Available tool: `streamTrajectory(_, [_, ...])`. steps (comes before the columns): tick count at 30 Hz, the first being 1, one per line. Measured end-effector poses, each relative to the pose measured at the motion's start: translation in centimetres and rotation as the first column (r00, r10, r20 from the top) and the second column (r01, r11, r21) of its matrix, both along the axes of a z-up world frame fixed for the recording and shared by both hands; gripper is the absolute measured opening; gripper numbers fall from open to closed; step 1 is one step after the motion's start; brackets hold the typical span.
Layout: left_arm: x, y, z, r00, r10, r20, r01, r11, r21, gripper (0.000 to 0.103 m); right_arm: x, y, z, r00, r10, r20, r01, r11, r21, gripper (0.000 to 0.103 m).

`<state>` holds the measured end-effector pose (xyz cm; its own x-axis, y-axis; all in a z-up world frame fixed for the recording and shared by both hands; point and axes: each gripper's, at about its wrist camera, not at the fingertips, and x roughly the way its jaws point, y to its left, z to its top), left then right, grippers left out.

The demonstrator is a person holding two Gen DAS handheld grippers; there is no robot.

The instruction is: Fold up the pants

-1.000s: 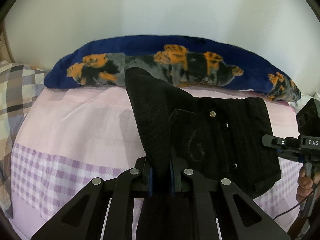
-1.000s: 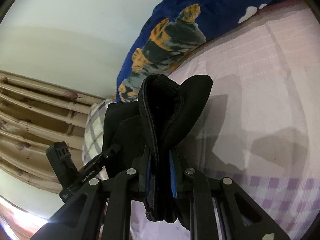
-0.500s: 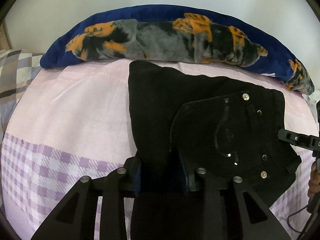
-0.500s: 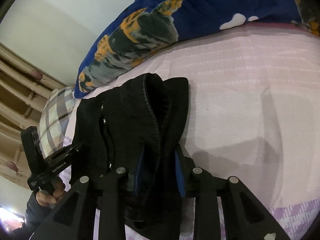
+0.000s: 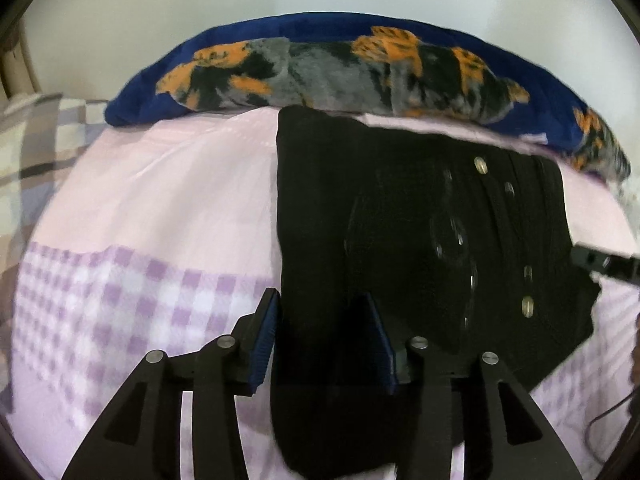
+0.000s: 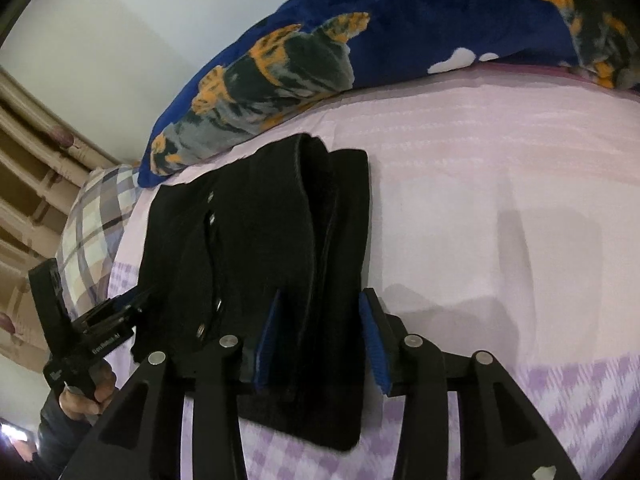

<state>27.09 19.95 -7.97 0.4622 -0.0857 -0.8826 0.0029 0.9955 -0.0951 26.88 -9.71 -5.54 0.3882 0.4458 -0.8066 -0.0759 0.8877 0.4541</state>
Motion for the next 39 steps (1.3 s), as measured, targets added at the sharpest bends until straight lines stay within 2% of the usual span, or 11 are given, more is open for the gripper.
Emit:
streamTrajectory(9, [-6.6,-0.3,2.7,0.997,0.078,0.021,-0.079,0.996,0.043,0.045,-4.3,-0.9,0.8,0.999,-0.041,0.001,0.041,0.999,0.018,0.043])
streamTrajectory(11, [-8.1,-0.6,3.8,0.994,0.107,0.026,-0.108,0.993,0.048,0.053,-5.0,-0.8,1.4,0.999,-0.053,0.007,0.053,0.998,0.019,0.043])
streamTrajectory(14, [-10.2,-1.5,5.1,0.991,0.129,0.040,-0.131,0.989,0.064,0.058,-6.4,-0.4,2.4,0.998,-0.059,0.038,0.059,0.998,0.001,0.045])
streamTrajectory(16, [-11.5,-2.1,5.8,0.989,0.140,0.048,-0.143,0.987,0.073,0.059,-7.7,0.1,3.1,0.996,-0.058,0.064,0.059,0.998,-0.020,0.055])
streamTrajectory(20, [-13.7,-3.7,7.5,0.985,0.152,0.079,-0.159,0.983,0.090,0.066,-10.7,1.5,4.6,0.991,-0.043,0.129,0.055,0.995,-0.085,0.068])
streamTrajectory(23, [-15.1,-4.8,8.6,0.982,0.157,0.109,-0.170,0.978,0.118,0.070,-12.9,2.8,5.7,0.982,-0.025,0.188,0.054,0.987,-0.149,0.078])
streamTrajectory(24, [-15.5,-5.2,8.9,0.981,0.158,0.117,-0.172,0.976,0.130,0.070,-13.6,3.1,6.0,0.979,-0.020,0.204,0.055,0.984,-0.169,0.084])
streamTrajectory(26, [-16.0,-5.7,9.4,0.979,0.159,0.129,-0.176,0.975,0.137,0.072,-15.0,3.9,6.5,0.972,-0.003,0.237,0.053,0.977,-0.205,0.088])
streamTrajectory(28, [-16.5,-5.9,9.7,0.977,0.165,0.133,-0.184,0.973,0.139,0.074,-15.9,4.5,6.8,0.969,0.009,0.249,0.049,0.973,-0.227,0.097])
streamTrajectory(30, [-16.8,-6.0,9.9,0.976,0.173,0.134,-0.191,0.973,0.133,0.074,-16.7,5.1,7.0,0.968,0.030,0.249,0.035,0.966,-0.255,0.097])
streamTrajectory(39, [-18.2,-6.7,10.3,0.973,0.186,0.138,-0.205,0.969,0.140,0.075,-18.2,6.1,6.9,0.968,0.034,0.249,0.036,0.962,-0.270,0.099])
